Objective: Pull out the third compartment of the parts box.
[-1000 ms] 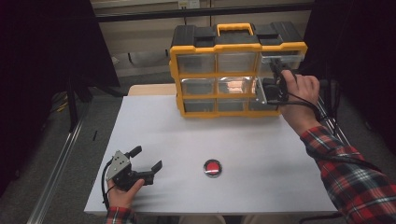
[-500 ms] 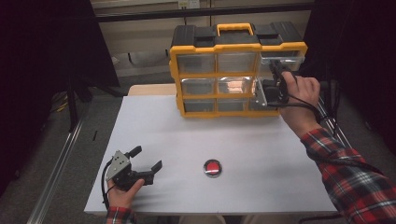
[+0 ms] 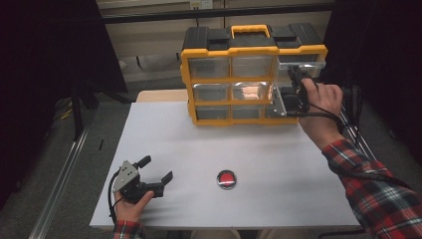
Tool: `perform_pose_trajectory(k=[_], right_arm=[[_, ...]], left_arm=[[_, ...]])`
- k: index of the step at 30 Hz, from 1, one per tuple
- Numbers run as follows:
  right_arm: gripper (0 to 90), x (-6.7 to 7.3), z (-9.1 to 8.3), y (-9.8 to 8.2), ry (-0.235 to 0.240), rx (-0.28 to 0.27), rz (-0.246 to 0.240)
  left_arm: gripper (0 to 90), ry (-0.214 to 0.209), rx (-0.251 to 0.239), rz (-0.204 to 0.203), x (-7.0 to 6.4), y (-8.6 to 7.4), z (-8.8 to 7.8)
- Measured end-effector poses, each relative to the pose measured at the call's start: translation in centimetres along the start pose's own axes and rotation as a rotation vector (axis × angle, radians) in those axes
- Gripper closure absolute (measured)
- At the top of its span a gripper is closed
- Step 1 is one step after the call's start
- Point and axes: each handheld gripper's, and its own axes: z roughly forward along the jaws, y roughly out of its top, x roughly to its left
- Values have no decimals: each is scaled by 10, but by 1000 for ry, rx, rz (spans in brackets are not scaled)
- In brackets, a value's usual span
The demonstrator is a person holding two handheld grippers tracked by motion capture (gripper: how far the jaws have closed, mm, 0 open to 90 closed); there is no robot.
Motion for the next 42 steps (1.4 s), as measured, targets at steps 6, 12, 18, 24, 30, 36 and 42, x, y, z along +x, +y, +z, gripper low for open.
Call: perform_pose_trajectory(k=[6,12,18,24,30,36,42], right_arm=[[850,-1,-3,0,0,-5,-3],[850,-2,-9,0,2,-8,-6],[852,-1,-13,0,3,-6,1],[852,-1,-14,-1,3,-7,1],[852,-2,-14,-1,7,-9,2],[900,-1,-17,0,17,-23,6],[833,-3,-19,5,12,-12,-14]], left_arm=[[22,0,1,1,0,0,0],[22,-8,2,6,0,0,0],[22,-7,2,6,0,0,0],[22,-6,-4,0,0,0,0],[22,-6,5,12,1,0,-1],[22,-5,-7,5,0,1,0],[22,-7,-1,3,0,0,-1]])
